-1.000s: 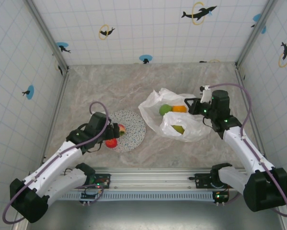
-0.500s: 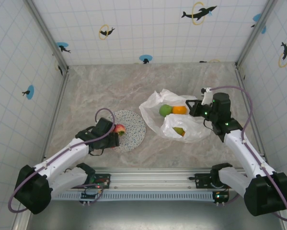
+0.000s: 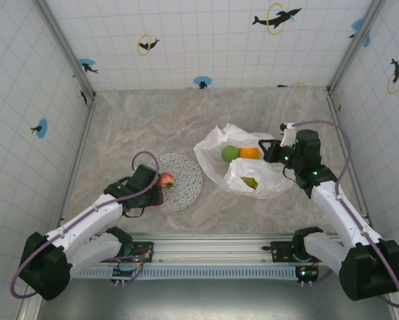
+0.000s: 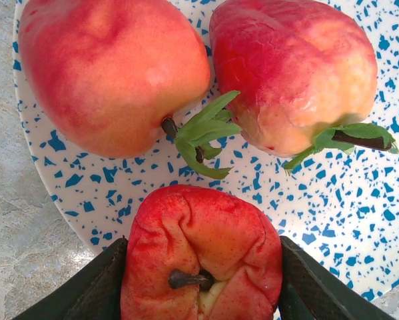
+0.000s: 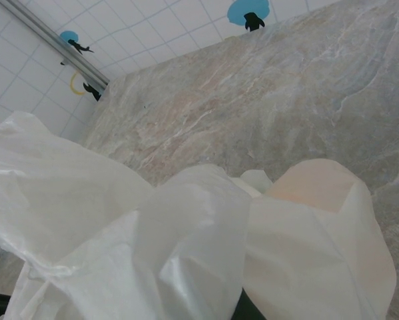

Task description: Place the fruits into the plastic bag

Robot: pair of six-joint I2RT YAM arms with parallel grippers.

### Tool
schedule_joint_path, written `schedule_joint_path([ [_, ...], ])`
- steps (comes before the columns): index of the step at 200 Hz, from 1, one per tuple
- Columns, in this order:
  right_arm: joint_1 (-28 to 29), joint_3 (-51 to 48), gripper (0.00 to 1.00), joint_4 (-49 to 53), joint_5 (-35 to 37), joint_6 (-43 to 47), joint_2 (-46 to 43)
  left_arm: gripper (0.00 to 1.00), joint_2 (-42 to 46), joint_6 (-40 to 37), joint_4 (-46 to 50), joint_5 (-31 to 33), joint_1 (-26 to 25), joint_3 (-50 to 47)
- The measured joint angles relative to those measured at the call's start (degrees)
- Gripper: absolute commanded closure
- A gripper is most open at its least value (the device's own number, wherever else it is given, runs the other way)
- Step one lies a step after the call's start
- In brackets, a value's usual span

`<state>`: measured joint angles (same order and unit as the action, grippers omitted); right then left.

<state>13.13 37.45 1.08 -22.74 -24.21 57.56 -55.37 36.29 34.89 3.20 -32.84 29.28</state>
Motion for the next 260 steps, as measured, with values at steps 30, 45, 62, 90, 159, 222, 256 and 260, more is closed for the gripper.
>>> schedule_joint_path([
  [30, 0.0, -0.3, 1.00, 0.0, 0.0, -0.4, 0.0, 0.44, 0.3, 0.0, -0.3, -0.1, 0.0, -0.2],
  [45, -0.1, -0.3, 1.00, 0.0, 0.0, -0.4, 0.0, 0.44, 0.8, -0.1, 0.4, -0.5, 0.0, 0.0],
  [62, -0.1, -0.2, 1.00, 0.0, 0.0, -0.4, 0.0, 0.44, 2.5, -0.5, 2.8, -1.9, 0.0, 1.7],
  [90, -0.1, -0.3, 1.00, 0.0, 0.0, -0.7, 0.0, 0.44, 7.7, -1.9, 2.8, -8.5, 0.0, 7.5],
  [159, -0.1, -0.3, 1.00, 0.0, 0.0, -1.9, 0.0, 0.44, -0.3, 0.2, -22.8, -27.2, -3.0, 16.3],
  [222, 0.1, -0.2, 1.00, 0.0, -0.3, -3.2, 0.0, 0.44, -23.6, -4.9, -28.2, -21.6, -15.3, 29.6],
  [256, 0.4, -0.3, 1.00, 0.0, -0.4, -3.4, 0.1, 0.41, -34.0, -8.0, -29.5, -18.4, -17.2, 34.5],
  [260, 0.4, -0.3, 1.00, 0.0, -0.4, -3.4, 0.1, 0.41, -35.1, -8.4, -29.5, -18.1, -17.4, 34.9],
])
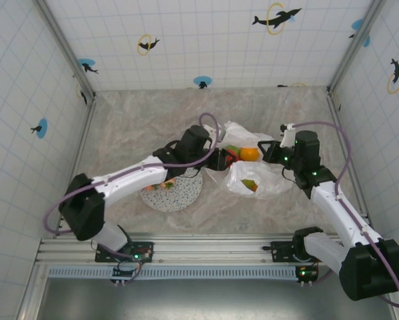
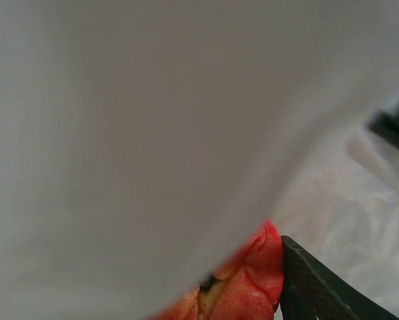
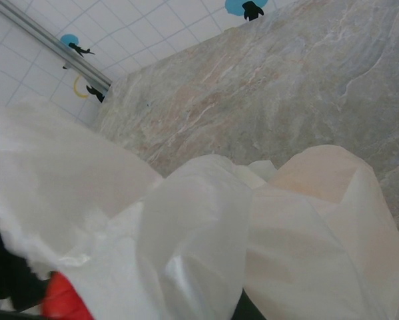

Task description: Place the fruits into the plastic bag

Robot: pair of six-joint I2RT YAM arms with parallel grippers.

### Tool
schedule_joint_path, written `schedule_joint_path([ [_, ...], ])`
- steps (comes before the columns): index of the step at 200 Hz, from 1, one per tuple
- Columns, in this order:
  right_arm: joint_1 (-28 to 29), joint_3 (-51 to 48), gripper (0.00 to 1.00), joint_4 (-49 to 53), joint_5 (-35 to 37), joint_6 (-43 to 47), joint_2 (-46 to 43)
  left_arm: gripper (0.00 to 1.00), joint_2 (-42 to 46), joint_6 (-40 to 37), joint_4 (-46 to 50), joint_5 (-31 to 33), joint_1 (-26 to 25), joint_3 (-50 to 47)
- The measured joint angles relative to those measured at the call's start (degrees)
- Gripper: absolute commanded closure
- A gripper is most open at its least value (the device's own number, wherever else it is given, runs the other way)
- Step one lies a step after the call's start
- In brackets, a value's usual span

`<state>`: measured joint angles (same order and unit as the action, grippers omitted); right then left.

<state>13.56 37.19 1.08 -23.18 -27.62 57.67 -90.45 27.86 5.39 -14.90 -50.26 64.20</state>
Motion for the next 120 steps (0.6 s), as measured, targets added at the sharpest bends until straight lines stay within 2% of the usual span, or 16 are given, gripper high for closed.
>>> schedule_joint_path([
  [53, 0.4, 0.0, 1.00, 0.0, -0.1, -0.3, 0.2, 0.34, -11.5, -2.7, -1.4, 3.8, -2.3, 4.4],
  [98, 0.4, 0.0, 1.00, 0.0, 0.0, -0.2, 0.2, 0.22, -13.6, -3.6, -2.9, 4.7, -2.2, 4.5],
  [120, 0.4, 0.0, 1.00, 0.1, 0.2, -0.2, 0.2, 0.20, -13.6, -3.7, -3.5, 4.7, -2.2, 4.5],
])
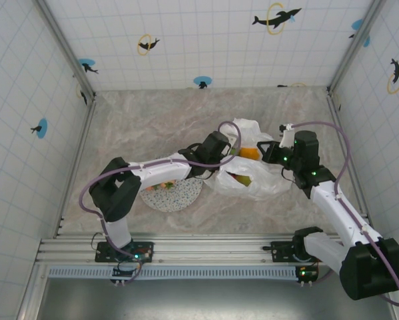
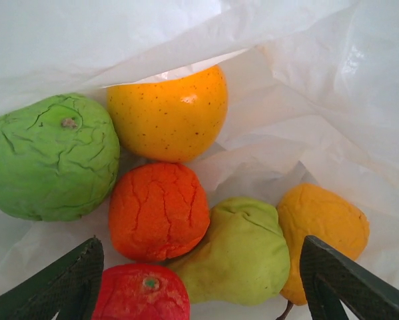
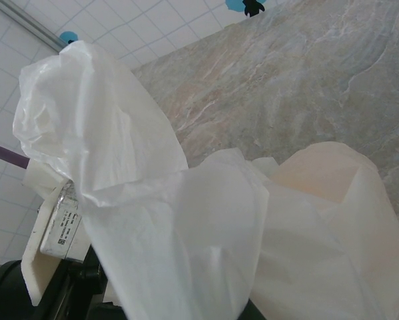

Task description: Place the fruits into the plastic bag

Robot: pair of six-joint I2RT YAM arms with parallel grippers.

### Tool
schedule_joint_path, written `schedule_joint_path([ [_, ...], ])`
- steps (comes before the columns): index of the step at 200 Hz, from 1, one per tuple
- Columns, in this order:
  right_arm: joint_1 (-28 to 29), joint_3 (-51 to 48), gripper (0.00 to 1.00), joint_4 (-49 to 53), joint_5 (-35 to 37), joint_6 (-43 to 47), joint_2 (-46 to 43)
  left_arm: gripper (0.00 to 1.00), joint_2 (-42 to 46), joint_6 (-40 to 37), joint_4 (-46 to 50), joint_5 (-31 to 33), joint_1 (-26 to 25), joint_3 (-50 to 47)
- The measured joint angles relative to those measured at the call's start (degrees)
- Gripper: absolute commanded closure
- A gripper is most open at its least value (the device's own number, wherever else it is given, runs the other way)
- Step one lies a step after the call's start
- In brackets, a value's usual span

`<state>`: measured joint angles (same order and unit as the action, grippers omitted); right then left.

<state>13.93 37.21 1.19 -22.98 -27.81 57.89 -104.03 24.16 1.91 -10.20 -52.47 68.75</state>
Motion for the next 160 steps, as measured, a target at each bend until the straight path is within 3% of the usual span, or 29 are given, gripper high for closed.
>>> schedule_joint_path([
  [37, 0.0, 0.0, 1.00, 0.4, 0.2, 0.4, 0.0, 0.19, 1.4, -0.1, -0.4, 0.0, 0.0, -0.5],
  [74, 0.0, 0.0, 1.00, 1.0, 0.7, 0.8, 0.0, 0.19, 8.2, -0.2, -1.2, -0.8, 0.8, -4.1],
  [160, 0.0, 0.0, 1.00, 1.2, 2.1, 1.3, 0.0, 0.18, 28.1, 0.0, -0.8, -10.7, 9.4, -19.8],
])
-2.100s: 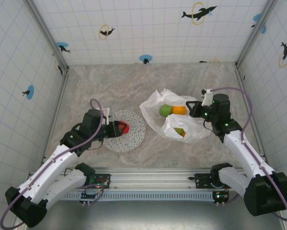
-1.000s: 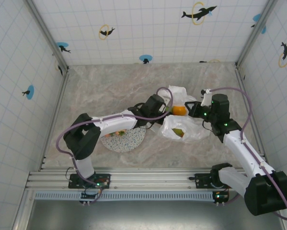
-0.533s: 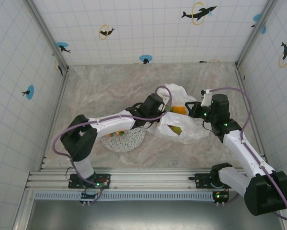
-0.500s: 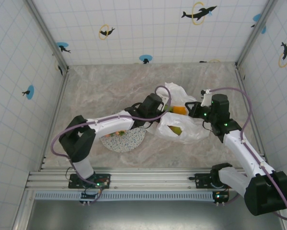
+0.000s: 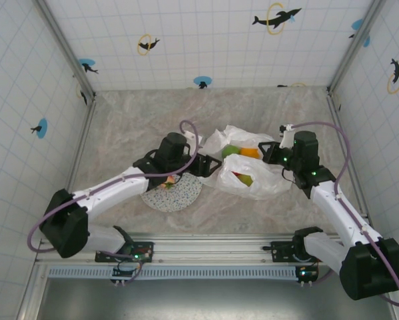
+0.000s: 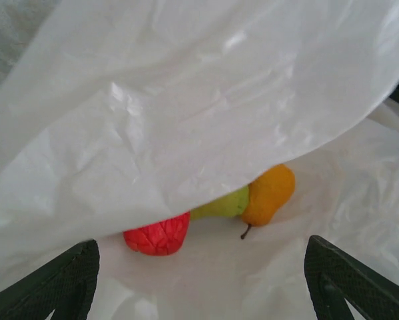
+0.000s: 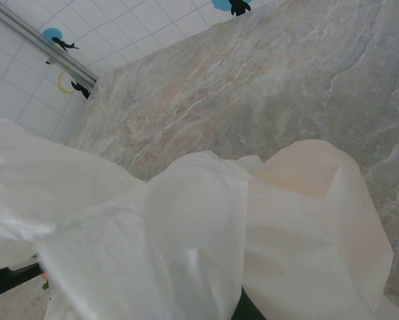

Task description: Place the fruits into the plastic bag

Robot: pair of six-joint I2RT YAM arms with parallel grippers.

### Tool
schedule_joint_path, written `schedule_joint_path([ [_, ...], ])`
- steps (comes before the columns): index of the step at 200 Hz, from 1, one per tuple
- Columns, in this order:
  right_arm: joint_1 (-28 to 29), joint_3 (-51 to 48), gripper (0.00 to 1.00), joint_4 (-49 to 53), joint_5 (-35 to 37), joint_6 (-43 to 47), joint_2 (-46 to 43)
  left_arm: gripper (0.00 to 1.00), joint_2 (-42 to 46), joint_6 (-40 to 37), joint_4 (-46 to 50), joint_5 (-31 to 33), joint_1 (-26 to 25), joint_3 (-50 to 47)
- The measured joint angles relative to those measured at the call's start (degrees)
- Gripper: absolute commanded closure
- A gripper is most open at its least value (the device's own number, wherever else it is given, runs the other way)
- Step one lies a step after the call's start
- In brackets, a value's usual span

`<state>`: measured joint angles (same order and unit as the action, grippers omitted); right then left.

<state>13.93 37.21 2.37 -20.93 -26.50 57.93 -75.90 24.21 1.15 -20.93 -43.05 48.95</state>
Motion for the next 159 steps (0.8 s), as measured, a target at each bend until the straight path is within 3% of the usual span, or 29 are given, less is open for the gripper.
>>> schedule_joint_path([
  [49, 0.0, 0.0, 1.00, 0.0, 0.0, 0.1, 1.3, 0.17, 11.1, -0.1, 5.3, 0.3, 5.3, -4.1],
  [89, 0.0, 0.0, 1.00, -0.1, 0.0, 0.3, 1.4, 0.14, 20.7, -0.2, 16.3, 12.8, 9.5, -6.2],
  [122, 0.0, 0.0, 1.00, -0.6, 0.0, 0.4, 1.4, 0.12, 22.6, 2.0, 25.0, 25.2, 15.0, -7.7],
  [159, 0.0, 0.0, 1.00, -1.4, -0.2, 0.4, 1.6, 0.11, 21.0, 4.4, 28.9, 28.5, 23.0, -12.6],
])
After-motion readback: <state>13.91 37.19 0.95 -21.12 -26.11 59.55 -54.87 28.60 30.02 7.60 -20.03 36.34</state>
